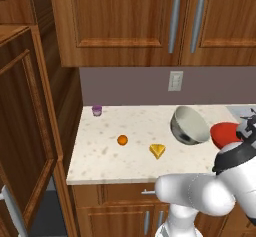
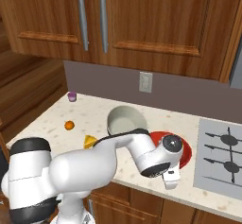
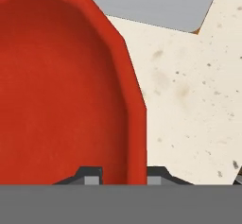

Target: Pick both bowls and place them on the counter. Then place the tangerine in one bowl and place the cheese in the other bowl.

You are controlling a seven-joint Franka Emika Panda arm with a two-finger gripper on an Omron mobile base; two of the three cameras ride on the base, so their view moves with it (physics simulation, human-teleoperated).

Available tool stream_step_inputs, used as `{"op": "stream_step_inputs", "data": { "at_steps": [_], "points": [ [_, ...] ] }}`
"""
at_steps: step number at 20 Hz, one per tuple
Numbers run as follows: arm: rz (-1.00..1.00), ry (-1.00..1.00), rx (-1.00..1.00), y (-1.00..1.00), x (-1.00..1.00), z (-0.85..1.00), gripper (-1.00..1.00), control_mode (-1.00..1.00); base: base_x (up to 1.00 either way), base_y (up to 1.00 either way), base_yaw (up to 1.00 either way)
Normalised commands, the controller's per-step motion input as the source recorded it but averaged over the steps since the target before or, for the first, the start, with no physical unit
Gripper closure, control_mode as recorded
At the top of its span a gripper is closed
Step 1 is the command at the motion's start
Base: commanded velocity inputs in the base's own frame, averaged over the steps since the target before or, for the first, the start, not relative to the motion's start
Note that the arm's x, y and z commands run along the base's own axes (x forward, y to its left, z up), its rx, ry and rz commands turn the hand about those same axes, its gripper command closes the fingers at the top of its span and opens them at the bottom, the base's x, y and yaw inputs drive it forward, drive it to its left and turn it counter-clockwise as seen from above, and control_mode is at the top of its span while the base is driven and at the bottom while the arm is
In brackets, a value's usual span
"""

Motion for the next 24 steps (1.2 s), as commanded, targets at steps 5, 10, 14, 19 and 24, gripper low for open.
{"op": "stream_step_inputs", "data": {
  "at_steps": [5,10,14,19,24],
  "points": [
    [0.0,0.01,0.06,-0.05,-0.07,0.02,1.0,-1.0,0.0,0.0,0.0],
    [0.0,-0.07,0.02,0.0,-0.08,0.09,1.0,-1.0,0.0,0.0,0.0],
    [0.0,-0.16,0.0,0.0,-0.1,0.05,1.0,-1.0,0.0,0.0,0.0],
    [0.0,-0.16,-0.04,0.06,-0.05,-0.08,1.0,-1.0,0.0,0.0,0.0],
    [0.0,-0.03,-0.11,0.02,0.03,-0.09,-1.0,-1.0,0.0,0.0,0.0]
  ]
}}
